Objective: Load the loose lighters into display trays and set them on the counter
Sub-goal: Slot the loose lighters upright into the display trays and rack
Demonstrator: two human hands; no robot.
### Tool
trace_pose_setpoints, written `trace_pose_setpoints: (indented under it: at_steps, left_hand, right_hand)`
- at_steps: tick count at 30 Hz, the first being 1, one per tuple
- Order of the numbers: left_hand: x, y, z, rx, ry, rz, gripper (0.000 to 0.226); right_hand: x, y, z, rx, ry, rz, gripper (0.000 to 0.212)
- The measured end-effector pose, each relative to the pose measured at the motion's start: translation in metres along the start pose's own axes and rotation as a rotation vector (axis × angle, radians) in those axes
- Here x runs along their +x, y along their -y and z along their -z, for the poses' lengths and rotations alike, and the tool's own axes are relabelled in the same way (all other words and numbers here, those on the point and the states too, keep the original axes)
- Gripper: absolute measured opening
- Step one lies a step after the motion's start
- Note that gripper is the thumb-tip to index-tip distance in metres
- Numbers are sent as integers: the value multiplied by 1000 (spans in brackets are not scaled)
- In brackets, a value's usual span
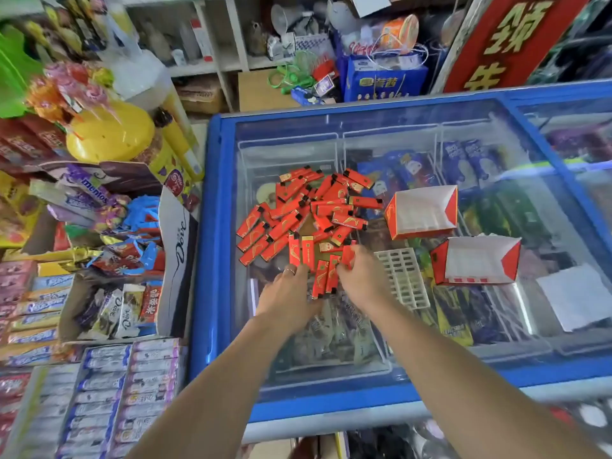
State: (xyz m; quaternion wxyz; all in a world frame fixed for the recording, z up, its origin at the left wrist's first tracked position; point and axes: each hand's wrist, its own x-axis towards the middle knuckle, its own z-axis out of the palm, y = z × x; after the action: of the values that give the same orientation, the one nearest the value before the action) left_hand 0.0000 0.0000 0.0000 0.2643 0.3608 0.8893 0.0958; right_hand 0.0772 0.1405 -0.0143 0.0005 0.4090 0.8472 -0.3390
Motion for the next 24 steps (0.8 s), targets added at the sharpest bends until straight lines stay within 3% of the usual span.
trace_pose_setpoints:
  at_steps: [5,10,14,17,20,24]
  left_hand:
    - [18,1,-6,18,17,-12,62]
    - [26,0,-12,56,-3,-51,65]
    - [30,3,-3,-1,-92,-20,37]
    - [36,17,12,-17,-232,57,29]
    - [41,39,23,45,-299,166,36]
    - [47,68,28,60,-230,306,54]
  right_hand:
    - [17,4,-4,120,-11,-164,40]
    - [20,-3,-7,120,-24,-189,37]
    - [19,-1,-5,50,-105,-99,30]
    - [22,11,-6,18,-118,11,26]
    - [22,29,-15,23,-51,120,27]
    - [21,47,-30,47,46,190,25]
